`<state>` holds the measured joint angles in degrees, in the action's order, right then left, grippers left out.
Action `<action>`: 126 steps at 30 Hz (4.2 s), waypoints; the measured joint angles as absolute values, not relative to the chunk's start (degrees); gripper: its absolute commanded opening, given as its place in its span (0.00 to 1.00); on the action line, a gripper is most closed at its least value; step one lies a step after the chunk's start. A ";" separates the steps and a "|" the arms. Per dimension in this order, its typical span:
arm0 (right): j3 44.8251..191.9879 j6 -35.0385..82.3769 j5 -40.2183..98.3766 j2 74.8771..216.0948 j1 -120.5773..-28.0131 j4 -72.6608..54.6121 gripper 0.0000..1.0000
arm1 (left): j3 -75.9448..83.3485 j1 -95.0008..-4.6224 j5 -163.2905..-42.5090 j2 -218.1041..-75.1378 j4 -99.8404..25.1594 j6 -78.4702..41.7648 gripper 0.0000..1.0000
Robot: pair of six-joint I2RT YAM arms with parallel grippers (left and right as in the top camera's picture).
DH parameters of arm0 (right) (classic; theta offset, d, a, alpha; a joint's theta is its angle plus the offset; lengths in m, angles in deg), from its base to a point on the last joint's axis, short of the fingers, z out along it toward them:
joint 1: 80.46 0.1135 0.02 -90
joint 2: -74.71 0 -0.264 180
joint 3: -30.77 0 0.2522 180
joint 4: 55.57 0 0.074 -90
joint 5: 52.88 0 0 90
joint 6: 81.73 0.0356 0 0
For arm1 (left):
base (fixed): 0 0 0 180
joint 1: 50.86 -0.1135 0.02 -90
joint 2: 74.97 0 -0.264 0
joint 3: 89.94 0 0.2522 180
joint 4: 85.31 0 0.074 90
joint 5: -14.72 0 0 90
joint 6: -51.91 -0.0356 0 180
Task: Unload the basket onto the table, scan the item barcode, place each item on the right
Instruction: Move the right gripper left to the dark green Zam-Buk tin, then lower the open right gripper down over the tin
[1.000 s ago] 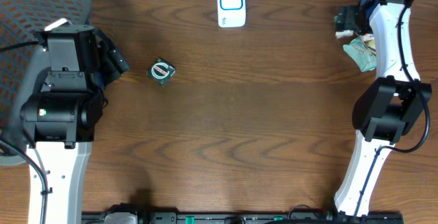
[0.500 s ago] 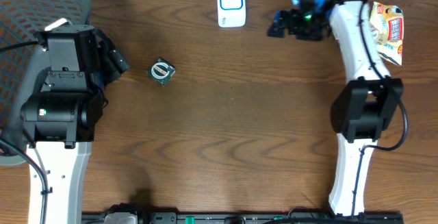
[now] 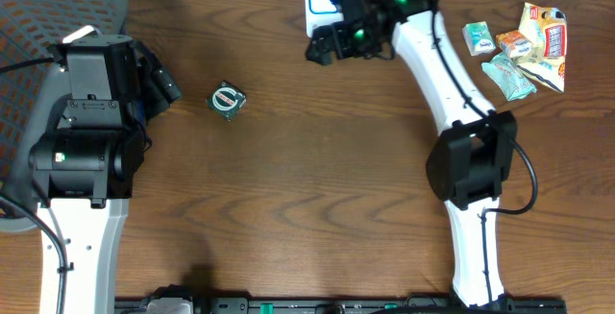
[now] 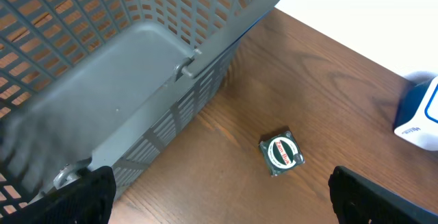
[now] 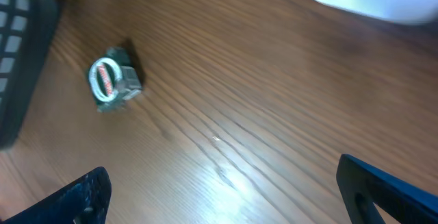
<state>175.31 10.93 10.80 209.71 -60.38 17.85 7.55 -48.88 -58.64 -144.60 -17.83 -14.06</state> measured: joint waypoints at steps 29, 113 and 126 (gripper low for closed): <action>175.31 10.90 26.40 209.71 -39.62 12.78 0.99 | 7.55 -48.88 -58.64 -144.60 -17.83 -14.06 0.98; 175.31 10.93 19.15 209.71 -39.60 14.11 0.99 | 7.55 -48.88 -58.62 -144.60 -17.83 -14.06 0.98; 175.31 15.25 27.60 209.71 -39.44 12.10 0.99 | 7.55 -48.88 -58.62 -144.60 -17.83 -14.06 0.98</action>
